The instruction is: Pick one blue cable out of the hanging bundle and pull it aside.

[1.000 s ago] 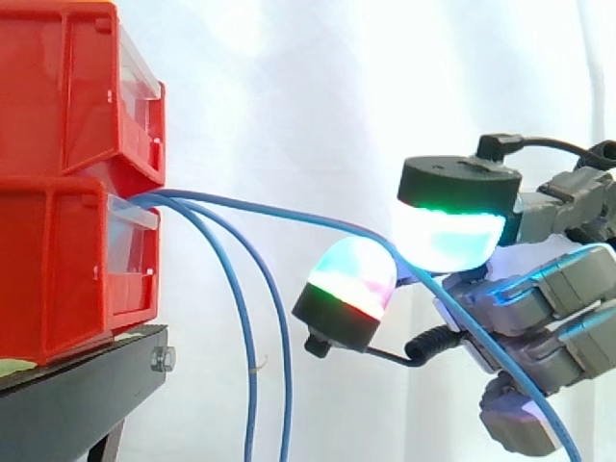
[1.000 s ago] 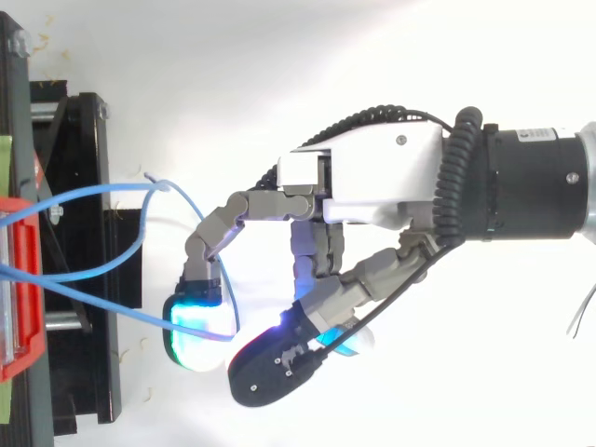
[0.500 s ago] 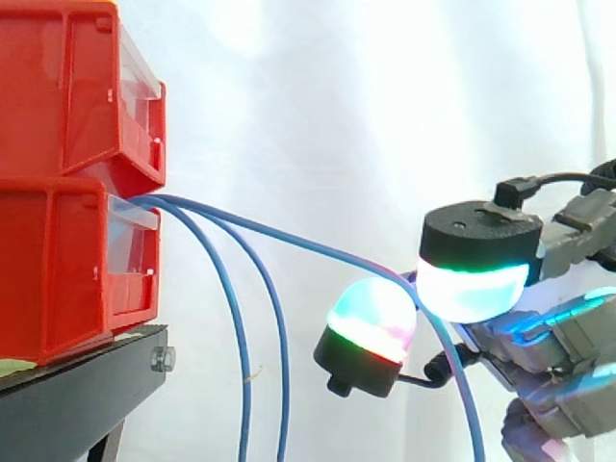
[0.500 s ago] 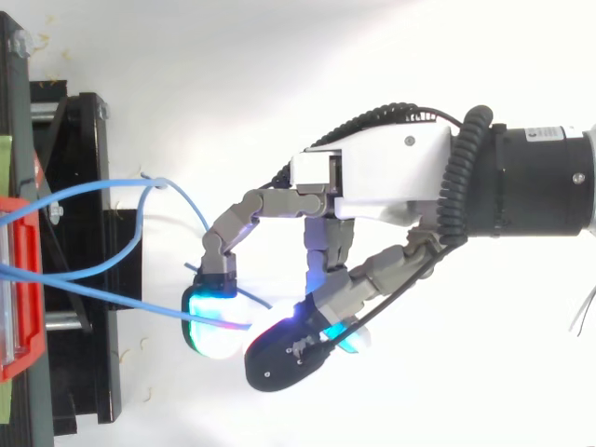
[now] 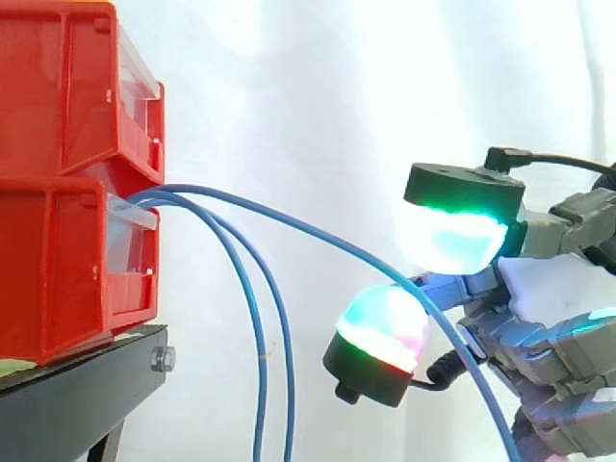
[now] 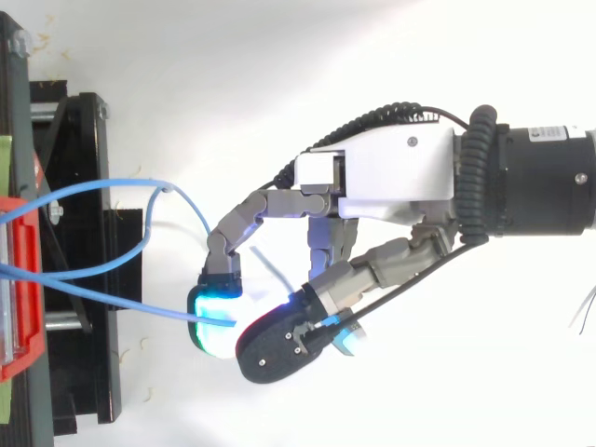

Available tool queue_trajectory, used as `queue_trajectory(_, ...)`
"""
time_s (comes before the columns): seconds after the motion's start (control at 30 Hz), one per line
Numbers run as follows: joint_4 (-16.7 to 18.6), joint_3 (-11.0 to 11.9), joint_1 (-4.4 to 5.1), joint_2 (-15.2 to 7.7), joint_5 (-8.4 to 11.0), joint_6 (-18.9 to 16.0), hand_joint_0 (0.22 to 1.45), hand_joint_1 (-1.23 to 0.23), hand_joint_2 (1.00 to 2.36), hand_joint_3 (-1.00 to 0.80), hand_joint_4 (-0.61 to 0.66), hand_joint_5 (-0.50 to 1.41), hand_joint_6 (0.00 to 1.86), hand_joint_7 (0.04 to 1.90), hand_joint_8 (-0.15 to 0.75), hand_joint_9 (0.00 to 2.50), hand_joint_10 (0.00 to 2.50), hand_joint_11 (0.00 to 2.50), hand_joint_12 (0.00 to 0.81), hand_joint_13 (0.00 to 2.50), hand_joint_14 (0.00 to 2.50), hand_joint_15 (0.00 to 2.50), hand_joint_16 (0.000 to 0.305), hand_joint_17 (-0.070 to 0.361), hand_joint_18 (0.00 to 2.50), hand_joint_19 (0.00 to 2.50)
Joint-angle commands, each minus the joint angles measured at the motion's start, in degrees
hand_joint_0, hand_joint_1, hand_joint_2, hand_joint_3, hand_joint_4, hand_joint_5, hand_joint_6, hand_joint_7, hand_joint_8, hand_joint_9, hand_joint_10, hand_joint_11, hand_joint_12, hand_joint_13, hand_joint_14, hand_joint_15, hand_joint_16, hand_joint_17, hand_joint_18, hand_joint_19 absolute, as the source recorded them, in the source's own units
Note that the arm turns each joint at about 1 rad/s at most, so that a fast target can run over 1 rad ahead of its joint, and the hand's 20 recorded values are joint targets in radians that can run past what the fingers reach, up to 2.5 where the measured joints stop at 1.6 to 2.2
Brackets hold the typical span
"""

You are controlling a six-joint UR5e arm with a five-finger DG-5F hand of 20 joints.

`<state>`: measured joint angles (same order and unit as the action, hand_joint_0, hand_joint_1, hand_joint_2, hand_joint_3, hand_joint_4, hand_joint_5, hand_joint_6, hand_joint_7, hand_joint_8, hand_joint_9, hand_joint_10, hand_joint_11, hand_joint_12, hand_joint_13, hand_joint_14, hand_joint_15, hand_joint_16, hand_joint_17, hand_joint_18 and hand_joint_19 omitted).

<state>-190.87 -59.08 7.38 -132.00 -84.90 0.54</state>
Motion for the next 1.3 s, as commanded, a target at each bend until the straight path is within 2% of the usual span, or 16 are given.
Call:
queue_trajectory(0.0,-0.1,0.2,-0.08,0.0,0.0,0.1,0.51,-0.6,1.0,-0.5,-0.24,0.04,0.77,0.88,0.141,1.55,0.03,0.86,0.351,1.26,0.03,0.82,0.047,0.106,0.86,0.76)
queue_trajectory(0.1,-0.1,0.3,-0.17,0.2,-0.09,0.3,0.57,-0.65,1.0,-0.5,-0.25,0.04,0.78,0.89,0.134,1.58,0.03,0.87,0.33,1.27,0.03,0.84,0.042,0.095,0.85,0.77)
queue_trajectory(0.27,-0.1,0.4,-0.35,0.6,-0.27,2.2,0.6,-0.72,1.01,-0.39,-0.23,0.05,0.76,0.92,0.137,1.6,0.03,0.87,0.337,1.28,0.03,0.82,0.043,0.098,0.9,0.75)
queue_trajectory(0.9,-0.2,0.3,-0.35,0.6,-1.58,9.5,0.61,-0.73,1.01,-0.37,-0.22,0.05,0.76,0.93,0.137,1.62,0.03,0.87,0.333,1.27,0.03,0.83,0.042,0.096,0.91,0.75)
queue_trajectory(1.27,0.0,0.3,-0.35,0.6,-1.41,9.7,0.62,-0.75,1.01,-0.32,-0.2,0.06,0.74,1.0,0.137,1.64,0.03,0.87,0.34,1.28,0.03,0.81,0.044,0.1,0.93,0.75)
